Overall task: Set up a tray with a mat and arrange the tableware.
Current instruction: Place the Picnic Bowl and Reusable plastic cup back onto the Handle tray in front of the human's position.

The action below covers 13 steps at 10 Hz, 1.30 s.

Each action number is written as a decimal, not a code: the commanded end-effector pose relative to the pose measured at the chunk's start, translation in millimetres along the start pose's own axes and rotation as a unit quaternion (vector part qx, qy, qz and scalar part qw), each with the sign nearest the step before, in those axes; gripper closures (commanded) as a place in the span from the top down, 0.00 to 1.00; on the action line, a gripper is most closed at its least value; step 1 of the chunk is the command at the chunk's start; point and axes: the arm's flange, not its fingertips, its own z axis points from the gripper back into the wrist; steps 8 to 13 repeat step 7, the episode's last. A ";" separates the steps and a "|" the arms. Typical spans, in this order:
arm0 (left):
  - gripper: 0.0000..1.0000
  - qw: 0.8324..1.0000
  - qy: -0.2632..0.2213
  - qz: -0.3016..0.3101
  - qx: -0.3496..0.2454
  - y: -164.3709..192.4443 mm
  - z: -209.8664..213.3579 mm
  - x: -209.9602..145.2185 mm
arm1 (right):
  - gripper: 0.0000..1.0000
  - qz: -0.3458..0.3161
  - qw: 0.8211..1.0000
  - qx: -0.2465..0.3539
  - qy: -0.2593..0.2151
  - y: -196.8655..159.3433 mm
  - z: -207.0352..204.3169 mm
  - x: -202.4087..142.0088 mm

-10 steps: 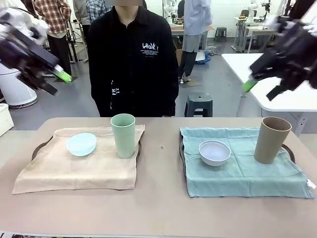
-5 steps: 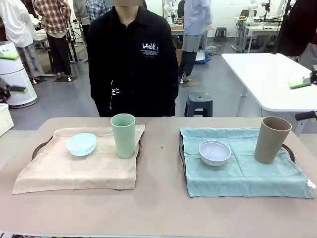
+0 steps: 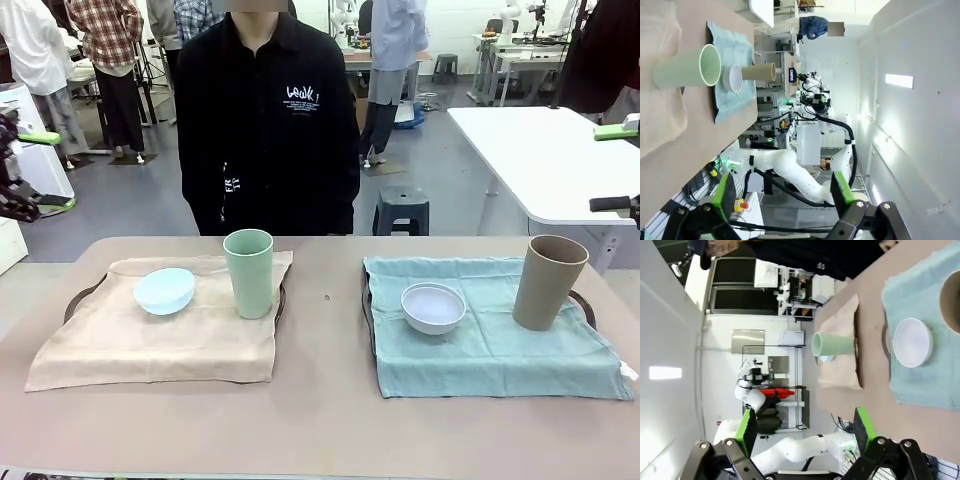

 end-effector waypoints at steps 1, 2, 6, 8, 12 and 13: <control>1.00 1.000 -0.002 -0.004 -0.006 -2.5 -1.8 -2.0 | 1.00 -0.004 1.000 -0.010 0.008 1.1 2.9 -3.8; 1.00 1.000 -0.002 -0.004 -0.006 -2.5 -1.8 -2.0 | 1.00 -0.004 1.000 -0.010 0.008 1.1 2.9 -3.8; 1.00 1.000 -0.002 -0.004 -0.006 -2.5 -1.8 -2.0 | 1.00 -0.004 1.000 -0.010 0.008 1.1 2.9 -3.8; 1.00 1.000 -0.002 -0.004 -0.006 -2.5 -1.8 -2.0 | 1.00 -0.004 1.000 -0.010 0.008 1.1 2.9 -3.8; 1.00 1.000 -0.002 -0.004 -0.006 -2.5 -1.8 -2.0 | 1.00 -0.004 1.000 -0.010 0.008 1.1 2.9 -3.8; 1.00 1.000 -0.002 -0.004 -0.006 -2.5 -1.8 -2.0 | 1.00 -0.004 1.000 -0.010 0.008 1.1 2.9 -3.8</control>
